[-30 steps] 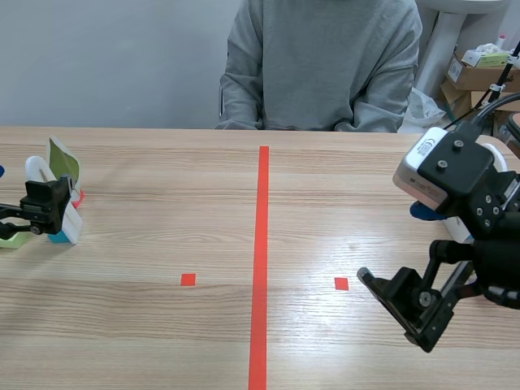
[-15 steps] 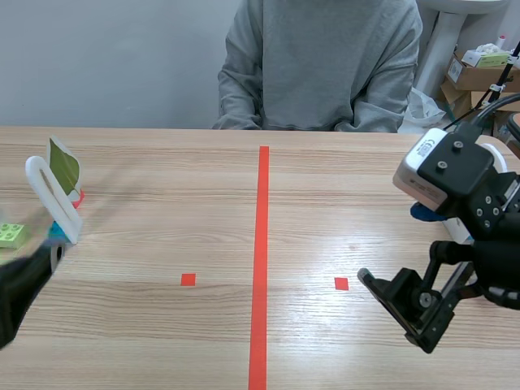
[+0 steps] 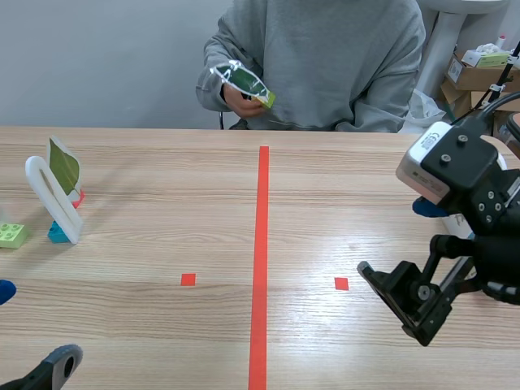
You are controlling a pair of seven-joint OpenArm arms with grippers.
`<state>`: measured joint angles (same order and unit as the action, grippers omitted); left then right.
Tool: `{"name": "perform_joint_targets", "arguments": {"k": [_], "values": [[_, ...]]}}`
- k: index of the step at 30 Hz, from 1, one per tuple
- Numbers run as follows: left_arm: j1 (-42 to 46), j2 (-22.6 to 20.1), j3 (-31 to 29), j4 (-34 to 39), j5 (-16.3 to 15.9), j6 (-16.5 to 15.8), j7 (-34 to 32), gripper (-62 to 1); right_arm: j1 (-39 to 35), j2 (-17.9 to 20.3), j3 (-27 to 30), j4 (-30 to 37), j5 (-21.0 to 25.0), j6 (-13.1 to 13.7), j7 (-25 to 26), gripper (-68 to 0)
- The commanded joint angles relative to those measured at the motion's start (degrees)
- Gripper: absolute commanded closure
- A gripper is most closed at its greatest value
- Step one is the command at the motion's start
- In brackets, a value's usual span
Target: Do the leaf sorting experiment
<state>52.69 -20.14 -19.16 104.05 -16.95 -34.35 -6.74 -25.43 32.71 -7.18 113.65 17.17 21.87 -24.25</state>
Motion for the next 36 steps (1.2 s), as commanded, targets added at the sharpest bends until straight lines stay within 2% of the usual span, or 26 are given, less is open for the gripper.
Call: {"name": "perform_joint_targets", "arguments": {"k": [1, 13, 18, 36], "values": [[-0.33, 0.44, -0.22, -0.04, -0.39, 0.76, -0.72, -62.3, 0.02, 0.11, 0.81, 0.79, 0.35, 0.09, 0.7, -57.8], [-1.44, 0.42, -0.2, -0.04, 0.04, 0.72, -0.81, -62.3, -0.15, 0.11, 0.79, 0.79, 0.42, 0.22, 1.29, -57.8], [-2.38, 0.42, -0.2, -0.04, 0.02, 0.68, -0.79, -62.3, -0.17, 0.11, 0.79, 0.79, 2.89, 0.22, 1.66, -57.8], [-3.72, 0.42, -0.2, -0.07, 0.44, 0.7, 0.35, -62.3, -0.61, 0.13, 0.81, 0.79, 4.28, 0.22, 1.62, -57.8]]}}
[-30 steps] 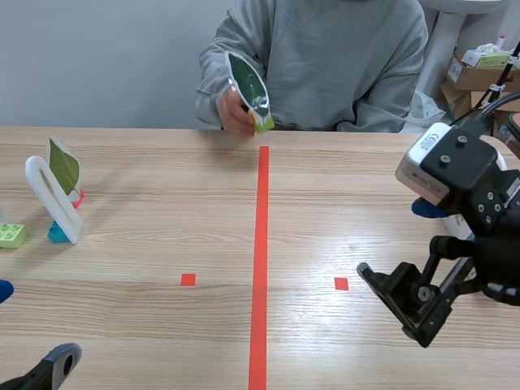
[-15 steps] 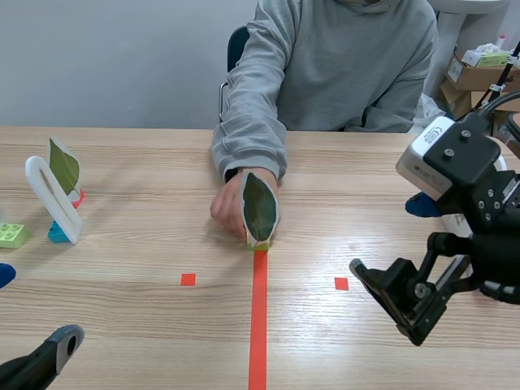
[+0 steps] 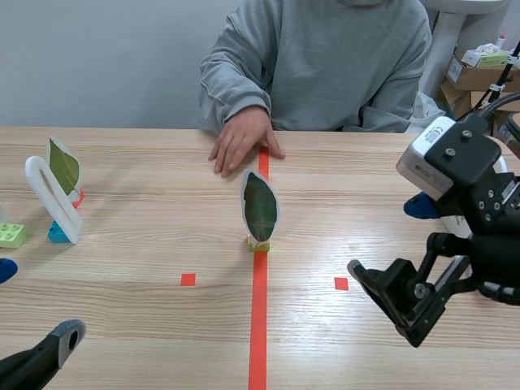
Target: Do the leaf sorting experiment
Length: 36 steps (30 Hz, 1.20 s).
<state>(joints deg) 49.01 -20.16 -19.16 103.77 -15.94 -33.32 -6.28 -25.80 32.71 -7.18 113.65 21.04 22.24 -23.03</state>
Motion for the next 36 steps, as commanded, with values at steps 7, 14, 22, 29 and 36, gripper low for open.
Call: {"name": "perform_joint_targets", "arguments": {"k": [7, 14, 22, 29, 36], "values": [[-0.33, 0.44, -0.2, 0.22, -0.57, -0.33, 1.36, -62.3, -0.24, 0.11, 0.81, 0.79, 0.42, -0.15, 0.46, -57.8], [-0.48, 0.44, -0.2, 0.22, -0.57, -0.33, 1.33, -62.3, -0.24, 0.13, 0.81, 0.79, 0.39, -0.15, 0.44, -57.8], [-0.48, 0.44, -0.2, 0.22, -0.57, -0.33, 1.33, -62.3, -0.24, 0.11, 0.81, 0.79, 0.42, -0.15, 0.28, -57.8], [-0.48, 0.44, -0.2, 0.22, -0.57, -0.33, 1.36, -62.3, -0.22, 0.11, 0.81, 0.79, 0.39, -0.15, 0.24, -57.8], [-0.48, 0.44, -0.2, 0.22, -0.59, -0.33, 1.36, -62.3, -0.22, 0.11, 0.81, 0.79, 0.39, -0.15, 0.22, -57.8]]}}
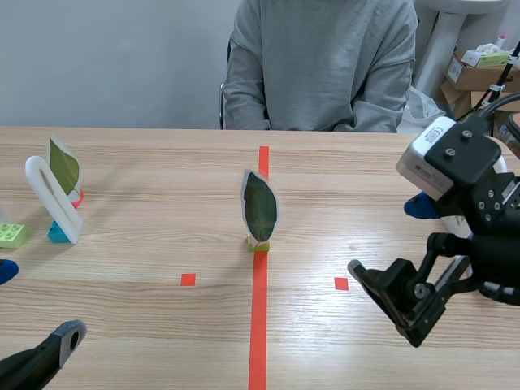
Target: Do the leaf sorting experiment
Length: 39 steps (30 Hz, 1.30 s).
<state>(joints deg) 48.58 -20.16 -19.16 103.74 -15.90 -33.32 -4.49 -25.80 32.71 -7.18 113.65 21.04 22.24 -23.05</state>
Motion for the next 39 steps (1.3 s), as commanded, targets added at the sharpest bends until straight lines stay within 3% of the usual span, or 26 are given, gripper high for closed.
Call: {"name": "perform_joint_targets", "arguments": {"k": [1, 26, 36, 39], "values": [[-0.04, 0.44, -0.2, 0.24, -0.63, -0.33, -0.44, -62.3, -0.22, 0.11, 0.81, 0.79, 0.39, -0.15, 0.22, -57.8], [-0.39, 0.44, -0.2, 0.24, -0.63, -0.33, -0.37, -62.3, -0.2, 0.11, 0.79, 0.79, 0.42, -0.15, 0.31, -57.8], [-6.64, 0.04, 0.35, 0.13, -0.63, -1.22, 6.36, -62.3, -0.28, 0.11, 0.85, 0.79, 0.2, 0.11, 0.26, -57.8], [-9.09, -1.25, 2.93, -0.02, -0.63, -1.57, 7.58, -62.3, -1.11, 0.11, 1.81, 0.79, 0.26, 1.4, 0.79, -57.8]]}}
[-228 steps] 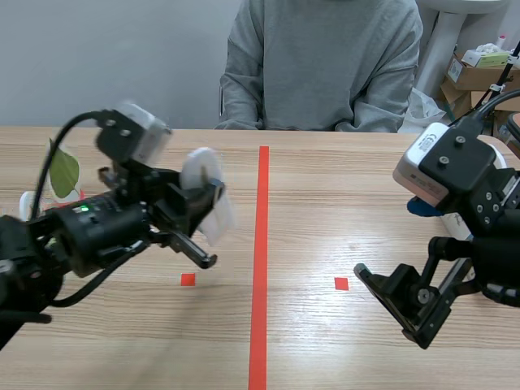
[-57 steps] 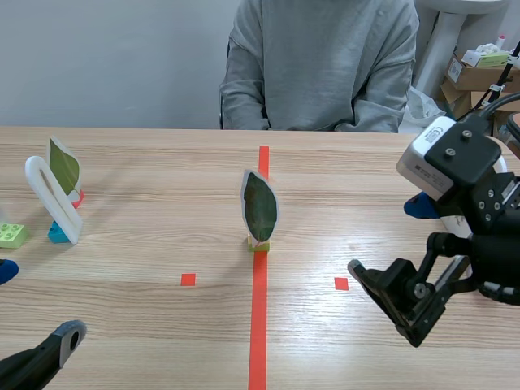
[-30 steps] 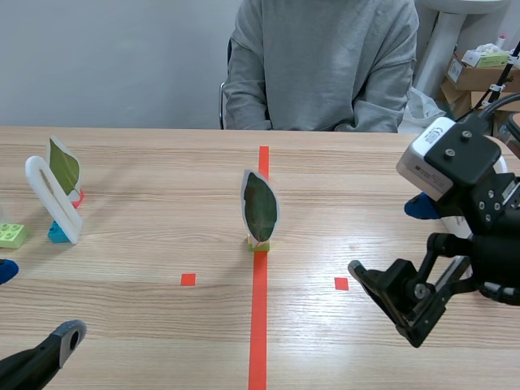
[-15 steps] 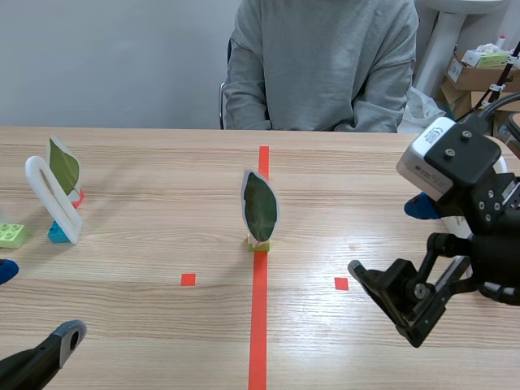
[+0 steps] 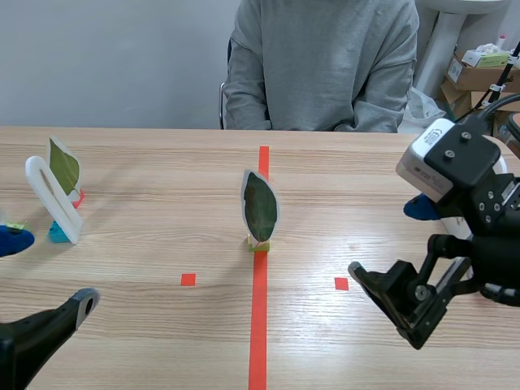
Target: Do the leaf sorting experiment
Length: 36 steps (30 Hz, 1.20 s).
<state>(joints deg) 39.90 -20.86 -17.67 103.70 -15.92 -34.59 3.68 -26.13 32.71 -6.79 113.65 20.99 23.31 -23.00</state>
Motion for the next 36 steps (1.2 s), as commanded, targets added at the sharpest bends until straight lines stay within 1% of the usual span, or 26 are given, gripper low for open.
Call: {"name": "perform_joint_targets", "arguments": {"k": [1, 4, 6, 10, 13, 17, 21, 22, 25, 28, 31, 36], "values": [[-1.31, -1.05, 2.71, -0.42, -0.61, -0.48, -0.59, -62.3, -1.51, 0.11, 2.16, 0.79, 0.44, 1.2, 0.92, -57.8], [-5.6, -2.91, 7.76, -3.34, -0.59, -0.7, -0.35, -62.3, -4.09, 0.11, 5.2, 0.79, 1.31, 3.82, 2.67, -57.8], [-9.7, -3.74, 11.06, -6.86, -0.59, -0.7, -0.37, -62.3, -5.9, 0.11, 7.58, 0.79, 2.36, 5.51, 3.87, -57.8], [-19.5, -3.8, 16.85, -15.37, -0.59, -0.57, -0.37, -62.3, -8.46, -0.09, 12.15, 0.59, 2.67, 8.52, 6.05, -57.8], [-27.65, -3.76, 21.68, -22.16, -0.57, -0.52, -0.42, -62.3, -9.66, -1.49, 15.39, -0.33, 3.34, 11.28, 6.99, -57.8], [-37.7, -2.54, 27.91, -30.58, -0.57, 0.09, -0.42, -62.3, -10.56, -4.31, 19.17, -2.56, 4.13, 14.53, 6.82, -57.8], [-45.92, 0.13, 32.68, -38.66, -0.57, 0.72, -0.44, -62.3, -10.78, -7.45, 21.46, -4.42, 4.17, 18.78, 6.73, -57.8], [-47.56, 0.94, 33.64, -40.59, -0.57, 0.74, -0.44, -62.3, -11.04, -8.0, 21.86, -4.48, 4.15, 19.41, 6.71, -57.8], [-51.93, 3.52, 36.24, -46.01, -0.59, 0.72, -0.44, -62.3, -11.19, -9.27, 22.38, -4.48, 4.13, 19.41, 6.69, -57.8], [-54.97, 6.08, 38.49, -49.79, -0.59, 0.72, -0.44, -62.3, -11.19, -9.53, 22.49, -4.48, 4.13, 19.41, 6.73, -57.8], [-56.41, 8.68, 39.85, -52.04, -0.59, 0.72, -0.46, -62.3, -11.17, -9.53, 22.49, -4.48, 4.11, 19.41, 6.88, -57.8], [-56.92, 11.96, 40.11, -53.81, -0.57, 0.96, -0.72, -62.3, -11.17, -9.53, 22.49, -4.48, 3.91, 19.41, 6.91, -57.8]]}}
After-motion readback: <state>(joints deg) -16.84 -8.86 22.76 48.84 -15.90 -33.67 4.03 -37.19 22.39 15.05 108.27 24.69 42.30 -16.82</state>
